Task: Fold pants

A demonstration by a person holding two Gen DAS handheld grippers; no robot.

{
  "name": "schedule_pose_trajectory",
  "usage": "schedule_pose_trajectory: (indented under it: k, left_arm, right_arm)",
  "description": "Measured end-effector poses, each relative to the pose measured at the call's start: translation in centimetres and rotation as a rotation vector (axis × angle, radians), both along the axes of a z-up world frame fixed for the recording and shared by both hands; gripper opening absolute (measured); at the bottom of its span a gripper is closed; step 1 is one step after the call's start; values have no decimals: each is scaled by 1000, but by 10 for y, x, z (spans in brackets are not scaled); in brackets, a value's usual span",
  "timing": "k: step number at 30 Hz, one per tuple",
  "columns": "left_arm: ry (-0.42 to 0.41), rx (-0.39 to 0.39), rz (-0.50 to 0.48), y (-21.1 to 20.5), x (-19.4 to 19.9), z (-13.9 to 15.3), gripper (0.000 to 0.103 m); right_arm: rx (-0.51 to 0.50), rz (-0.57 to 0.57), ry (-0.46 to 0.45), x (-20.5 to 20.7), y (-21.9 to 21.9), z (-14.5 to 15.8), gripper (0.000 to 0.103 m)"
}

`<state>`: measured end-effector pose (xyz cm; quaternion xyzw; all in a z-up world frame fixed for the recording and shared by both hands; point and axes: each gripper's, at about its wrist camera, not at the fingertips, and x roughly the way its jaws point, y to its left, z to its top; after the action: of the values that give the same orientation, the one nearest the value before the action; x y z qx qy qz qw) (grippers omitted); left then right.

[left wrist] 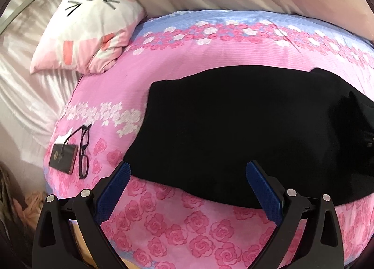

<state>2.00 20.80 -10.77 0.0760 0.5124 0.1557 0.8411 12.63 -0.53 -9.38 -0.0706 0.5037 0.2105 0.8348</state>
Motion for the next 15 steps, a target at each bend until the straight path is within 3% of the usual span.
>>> schedule_pose_trajectory:
  k: [2,5,8,10,11,15]
  left_arm:
    - [0,-4,23,7,-1,-1,98]
    - [9,-1,49,18,-2,-4,98]
    - [21,-32,84,35,-8,-4,98]
    - [0,-51,126,52,-18,-1,98]
    - [-13,-67,142,60,-24,-1,98]
    - [6,-87,208,92,-40,-9,98]
  right_arm:
    - [-4,46,-14,-5,18,-1,13]
    - [-136,83,54,-3,43,-46,31]
    - [-140,88,-45,-19,50,-11,36]
    - [-121,108,-148,-34,53,26,59]
    - [-105,136,-195,-41,62,42,76]
    - [-130,276,-209,-33,134,47,77]
